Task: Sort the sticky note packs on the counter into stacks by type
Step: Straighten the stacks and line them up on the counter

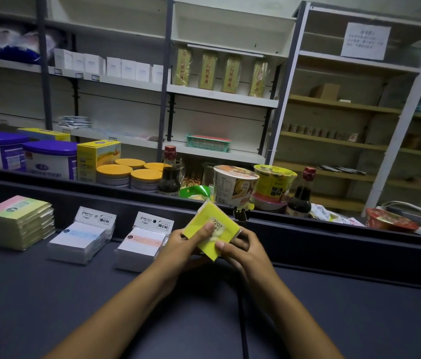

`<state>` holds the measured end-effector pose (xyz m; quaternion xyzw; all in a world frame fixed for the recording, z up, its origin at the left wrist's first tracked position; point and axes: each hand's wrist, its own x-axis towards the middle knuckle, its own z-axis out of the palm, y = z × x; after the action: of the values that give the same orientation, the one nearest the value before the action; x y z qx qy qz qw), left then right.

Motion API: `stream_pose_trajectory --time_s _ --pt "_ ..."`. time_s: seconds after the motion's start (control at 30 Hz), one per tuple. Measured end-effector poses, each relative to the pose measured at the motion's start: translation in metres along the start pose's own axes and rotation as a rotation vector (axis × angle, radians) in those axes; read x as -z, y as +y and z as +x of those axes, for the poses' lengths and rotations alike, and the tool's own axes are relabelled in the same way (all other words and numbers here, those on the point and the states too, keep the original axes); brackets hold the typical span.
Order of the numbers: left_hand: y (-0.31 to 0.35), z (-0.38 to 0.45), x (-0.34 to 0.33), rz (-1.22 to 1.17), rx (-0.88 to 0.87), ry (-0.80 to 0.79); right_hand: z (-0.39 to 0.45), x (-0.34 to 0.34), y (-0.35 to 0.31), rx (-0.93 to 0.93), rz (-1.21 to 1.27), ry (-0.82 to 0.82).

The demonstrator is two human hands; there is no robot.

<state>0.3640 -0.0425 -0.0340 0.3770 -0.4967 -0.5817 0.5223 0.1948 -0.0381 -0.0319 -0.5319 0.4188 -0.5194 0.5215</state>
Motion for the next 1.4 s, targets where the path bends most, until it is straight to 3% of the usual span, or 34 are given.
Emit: stream_pose_trajectory --time_s 0.17,0.27,0.73,1.1,1.4 --pt "0.008 0.003 0.009 0.064 0.068 -0.132 0.003 0.008 -0.003 -0.024 0.164 -0.025" --pt "0.010 0.004 0.017 0.096 0.051 -0.159 0.005 0.012 -0.004 -0.071 0.139 -0.096" --pt "-0.007 0.013 0.018 0.379 0.140 0.130 0.007 0.011 0.006 -0.266 -0.019 -0.018" --pt "-0.008 0.012 0.016 0.383 0.145 0.170 0.010 0.001 0.007 -0.254 -0.102 0.026" --pt "-0.009 0.012 0.015 0.566 0.095 0.220 0.010 0.001 0.008 -0.242 -0.182 0.051"
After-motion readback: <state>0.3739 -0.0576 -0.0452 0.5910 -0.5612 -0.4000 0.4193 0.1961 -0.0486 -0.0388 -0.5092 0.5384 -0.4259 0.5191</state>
